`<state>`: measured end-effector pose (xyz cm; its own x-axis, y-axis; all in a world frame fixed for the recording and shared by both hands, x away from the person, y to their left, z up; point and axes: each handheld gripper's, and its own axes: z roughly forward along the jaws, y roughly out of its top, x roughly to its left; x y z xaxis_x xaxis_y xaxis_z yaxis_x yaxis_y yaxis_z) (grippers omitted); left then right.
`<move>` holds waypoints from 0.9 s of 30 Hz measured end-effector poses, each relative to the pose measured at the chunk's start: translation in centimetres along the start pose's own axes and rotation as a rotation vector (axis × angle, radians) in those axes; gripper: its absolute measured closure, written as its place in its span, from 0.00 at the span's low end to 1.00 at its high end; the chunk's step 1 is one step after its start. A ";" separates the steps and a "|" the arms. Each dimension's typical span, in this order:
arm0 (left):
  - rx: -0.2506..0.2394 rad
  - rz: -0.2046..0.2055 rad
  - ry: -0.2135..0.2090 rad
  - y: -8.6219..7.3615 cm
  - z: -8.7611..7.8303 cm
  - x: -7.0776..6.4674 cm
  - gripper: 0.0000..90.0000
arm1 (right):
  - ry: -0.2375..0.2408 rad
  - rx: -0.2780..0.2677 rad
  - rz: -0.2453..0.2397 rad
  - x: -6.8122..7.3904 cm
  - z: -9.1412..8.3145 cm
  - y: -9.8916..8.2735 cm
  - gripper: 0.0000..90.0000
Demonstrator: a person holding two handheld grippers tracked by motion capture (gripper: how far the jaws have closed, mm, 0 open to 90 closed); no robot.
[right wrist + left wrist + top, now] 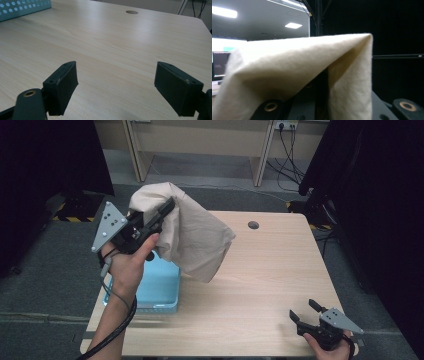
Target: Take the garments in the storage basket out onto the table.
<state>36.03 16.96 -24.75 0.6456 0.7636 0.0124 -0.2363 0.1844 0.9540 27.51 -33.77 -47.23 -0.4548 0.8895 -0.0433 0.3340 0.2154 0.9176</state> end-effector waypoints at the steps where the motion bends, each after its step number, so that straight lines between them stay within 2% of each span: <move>1: 0.001 -0.001 -0.002 0.0 0.1 -0.1 0.91 | 0.000 0.000 0.000 0.0 0.0 0.0 0.22; 8: 0.005 -0.008 -0.032 -0.3 0.6 -0.8 0.91 | 0.000 0.002 0.005 0.0 0.0 0.0 0.22; 27: 0.010 -0.008 -0.062 -0.8 2.0 -2.0 0.90 | -0.001 -0.001 0.005 0.0 0.0 0.0 0.22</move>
<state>36.39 14.03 -24.95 0.6911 0.7224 0.0229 -0.2243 0.1842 0.9570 27.51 -33.80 -47.23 -0.4519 0.8912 -0.0393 0.3351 0.2104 0.9184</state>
